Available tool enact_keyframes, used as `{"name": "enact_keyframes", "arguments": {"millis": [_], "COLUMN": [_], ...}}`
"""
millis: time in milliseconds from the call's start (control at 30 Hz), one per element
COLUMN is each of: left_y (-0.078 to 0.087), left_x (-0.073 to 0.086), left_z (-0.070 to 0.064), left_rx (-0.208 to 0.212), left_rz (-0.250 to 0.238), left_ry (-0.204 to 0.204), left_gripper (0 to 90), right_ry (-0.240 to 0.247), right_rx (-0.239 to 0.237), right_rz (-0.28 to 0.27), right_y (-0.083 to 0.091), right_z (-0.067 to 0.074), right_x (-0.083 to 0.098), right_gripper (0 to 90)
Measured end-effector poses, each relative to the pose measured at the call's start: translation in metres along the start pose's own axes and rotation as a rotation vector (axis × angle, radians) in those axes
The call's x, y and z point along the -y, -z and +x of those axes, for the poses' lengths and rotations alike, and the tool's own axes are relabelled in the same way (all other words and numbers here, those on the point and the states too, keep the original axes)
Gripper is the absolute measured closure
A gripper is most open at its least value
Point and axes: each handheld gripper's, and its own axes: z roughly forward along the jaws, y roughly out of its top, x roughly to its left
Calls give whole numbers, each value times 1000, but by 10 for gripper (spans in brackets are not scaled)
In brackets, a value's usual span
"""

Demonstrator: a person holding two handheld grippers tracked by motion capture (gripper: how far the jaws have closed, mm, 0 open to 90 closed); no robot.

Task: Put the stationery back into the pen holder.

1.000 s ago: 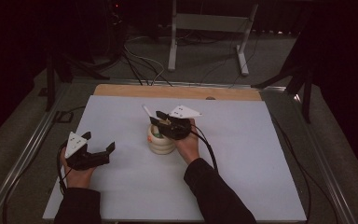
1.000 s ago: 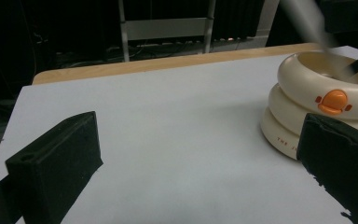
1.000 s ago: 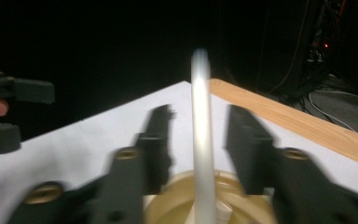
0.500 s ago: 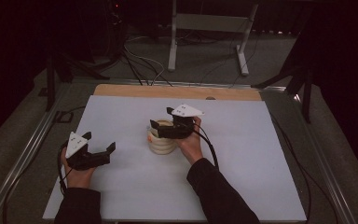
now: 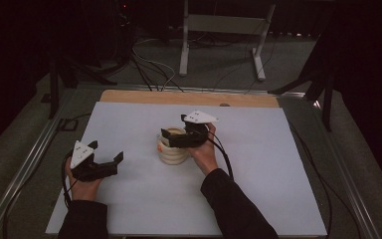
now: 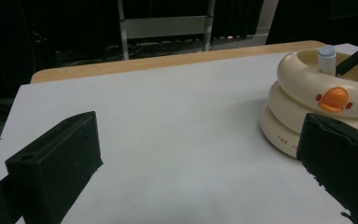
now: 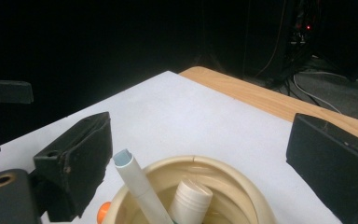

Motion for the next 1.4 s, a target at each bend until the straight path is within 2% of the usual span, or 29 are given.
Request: {"name": "enact_keyframes", "arguments": {"millis": [333,500,1067,1400], "left_y": [0,-1,0,0], "left_x": [0,0,0,0], "left_z": [0,-1,-1,-1], "left_rx": [1,1,0,0], "left_rz": [2,3,3,3], "left_ry": [0,-1,-2,-4], "left_gripper": [1,1,1,1], "right_ry": [-8,11,28,20], "right_rx": [-24,-36,-36,-32], "right_rz": [35,54,64,63], "right_y": [0,1,12,23], "right_z": [-2,-3,-10,-16], "right_x": [-1,-1,-7,-11], "right_gripper": [17,0,0,0]}}
